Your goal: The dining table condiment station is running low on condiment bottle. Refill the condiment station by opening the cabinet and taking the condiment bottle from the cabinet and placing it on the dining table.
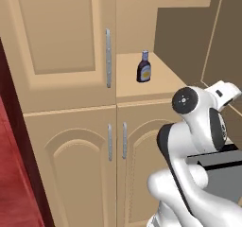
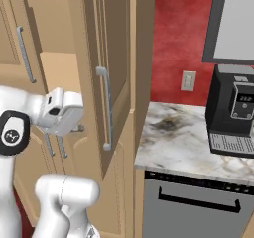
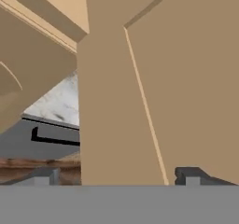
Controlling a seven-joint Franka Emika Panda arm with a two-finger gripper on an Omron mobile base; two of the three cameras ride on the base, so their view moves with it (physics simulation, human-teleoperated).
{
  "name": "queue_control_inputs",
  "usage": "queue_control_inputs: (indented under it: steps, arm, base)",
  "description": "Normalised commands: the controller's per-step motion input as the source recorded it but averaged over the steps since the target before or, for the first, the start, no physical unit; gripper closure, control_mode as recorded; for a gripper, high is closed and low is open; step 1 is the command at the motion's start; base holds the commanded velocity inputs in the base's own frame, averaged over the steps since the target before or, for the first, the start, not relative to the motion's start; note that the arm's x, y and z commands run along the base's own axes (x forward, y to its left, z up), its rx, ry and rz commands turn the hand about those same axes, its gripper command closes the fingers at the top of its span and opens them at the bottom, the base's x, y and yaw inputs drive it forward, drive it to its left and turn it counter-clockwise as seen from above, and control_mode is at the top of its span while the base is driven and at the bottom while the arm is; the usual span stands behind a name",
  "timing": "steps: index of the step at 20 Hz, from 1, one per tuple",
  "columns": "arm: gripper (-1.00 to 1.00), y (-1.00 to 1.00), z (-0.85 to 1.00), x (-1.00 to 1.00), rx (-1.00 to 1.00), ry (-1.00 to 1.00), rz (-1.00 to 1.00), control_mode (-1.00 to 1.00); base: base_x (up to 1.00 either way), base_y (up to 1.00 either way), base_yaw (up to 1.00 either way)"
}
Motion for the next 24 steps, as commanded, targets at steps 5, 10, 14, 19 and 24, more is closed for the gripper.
queue_control_inputs:
  steps: [5,10,14,19,24]
  arm:
    - [-1.00,0.58,0.00,0.08,0.12,-0.27,0.03,-1.00]
    - [-1.00,0.31,0.00,0.24,0.28,-0.27,0.16,-1.00]
    - [-1.00,0.21,0.00,0.35,0.34,-0.37,0.22,-1.00]
    - [-1.00,0.12,0.05,0.55,0.31,-0.34,0.25,-1.00]
    - [-1.00,0.20,0.29,0.48,0.14,-0.14,0.14,-1.00]
  base:
    - [0.00,0.00,0.00]
    - [0.00,0.00,0.00]
    - [0.00,0.00,0.00]
    - [0.00,0.00,0.00]
    - [0.00,0.00,0.00]
